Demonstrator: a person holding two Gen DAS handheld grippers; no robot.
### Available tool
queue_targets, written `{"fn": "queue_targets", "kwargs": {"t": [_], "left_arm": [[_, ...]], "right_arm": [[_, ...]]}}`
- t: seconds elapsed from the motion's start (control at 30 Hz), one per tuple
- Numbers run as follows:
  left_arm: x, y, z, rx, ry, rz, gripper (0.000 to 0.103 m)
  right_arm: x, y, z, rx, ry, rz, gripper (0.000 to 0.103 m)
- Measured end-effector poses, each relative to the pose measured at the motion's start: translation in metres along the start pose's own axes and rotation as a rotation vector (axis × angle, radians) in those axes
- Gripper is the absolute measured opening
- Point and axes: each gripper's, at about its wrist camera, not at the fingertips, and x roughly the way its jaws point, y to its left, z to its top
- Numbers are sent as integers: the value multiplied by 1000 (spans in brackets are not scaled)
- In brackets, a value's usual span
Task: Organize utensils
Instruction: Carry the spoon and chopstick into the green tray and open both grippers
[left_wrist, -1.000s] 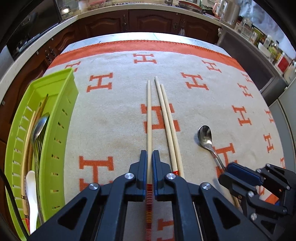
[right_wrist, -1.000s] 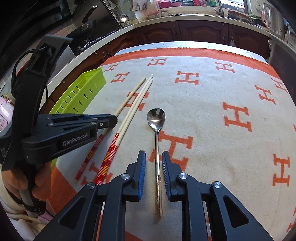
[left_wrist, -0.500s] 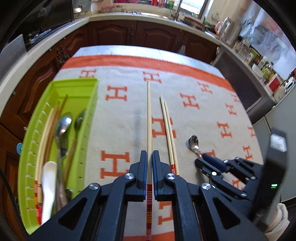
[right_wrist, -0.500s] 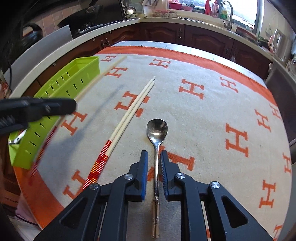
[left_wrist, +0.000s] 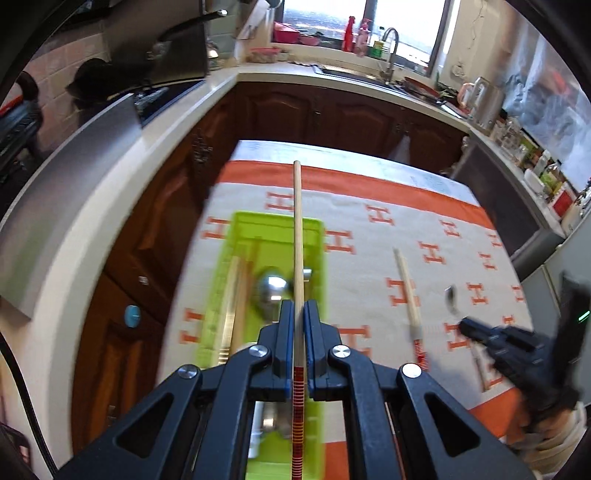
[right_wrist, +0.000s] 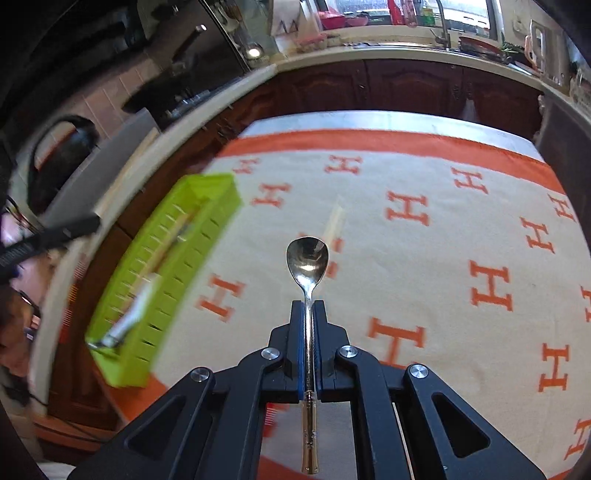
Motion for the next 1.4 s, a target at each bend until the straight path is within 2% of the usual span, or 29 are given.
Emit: {"fn": "queue_targets", "kwargs": {"t": [0.13,0.27,0.43,0.57,0.73,0.93,1.0,1.1,1.17,1.2,1.23,1.27,1.4], "left_arm": [[9,22,-7,-2,22,9,3],[34,37,-19,-23,64,-6,3],[64,48,-29,-50,103,-22,3],[81,54,-34,-51,139,-35,3],[93,62,-39,-57,159,-25,3],[96,65,-40,-60,164,-31,4],[95,65,-40,-69,162,-43,8],[90,64,-39,-85,158,-74,19],[87,62,-39,-99,159,-100,33],[84,61,-40,-102,158,-108,36],[81,60,-40,-103,155,-117,44],[79,58,-40,-101,149,-106,57],[63,51,-40,-85,116,-88,65]], "right_arm": [[-8,32,27,93,-5,133,3],[11,63,54,214,49,210,3],[42,111,77,256,72,205,3],[73,135,80,284,120,182,4],[109,142,76,312,159,134,4],[129,137,65,369,193,106,4],[131,136,61,383,202,106,5],[135,137,57,379,216,94,5],[135,138,55,371,217,88,5],[134,137,55,368,213,88,5],[132,137,54,363,207,88,6],[131,137,54,359,201,87,6],[115,132,52,349,170,96,9]]}}
